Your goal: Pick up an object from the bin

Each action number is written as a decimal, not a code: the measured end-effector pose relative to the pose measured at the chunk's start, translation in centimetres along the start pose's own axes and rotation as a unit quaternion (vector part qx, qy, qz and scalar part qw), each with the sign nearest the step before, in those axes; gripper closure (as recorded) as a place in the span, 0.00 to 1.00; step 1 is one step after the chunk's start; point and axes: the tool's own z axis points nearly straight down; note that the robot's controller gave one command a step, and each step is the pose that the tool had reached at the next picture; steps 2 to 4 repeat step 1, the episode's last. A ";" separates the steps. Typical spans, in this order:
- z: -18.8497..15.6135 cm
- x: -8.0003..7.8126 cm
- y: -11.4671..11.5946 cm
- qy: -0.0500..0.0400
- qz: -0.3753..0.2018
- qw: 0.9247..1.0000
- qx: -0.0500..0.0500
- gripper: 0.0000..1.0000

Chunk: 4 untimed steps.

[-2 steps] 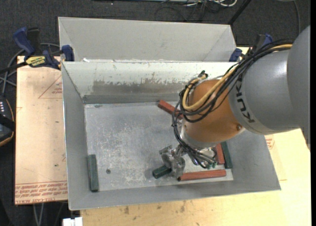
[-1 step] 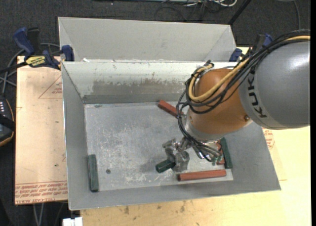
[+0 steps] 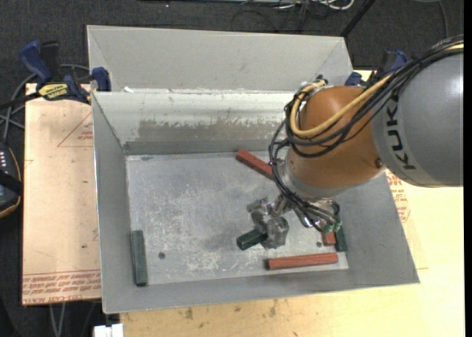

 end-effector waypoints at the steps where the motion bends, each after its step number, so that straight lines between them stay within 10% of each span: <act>1: -0.4 -0.1 0.0 0.002 0.000 1.000 0.000 1.00; 4: -0.4 -0.1 0.0 0.002 0.000 1.000 0.000 1.00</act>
Offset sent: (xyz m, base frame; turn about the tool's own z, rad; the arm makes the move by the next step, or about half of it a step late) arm 0.0000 0.0000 0.0046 0.0000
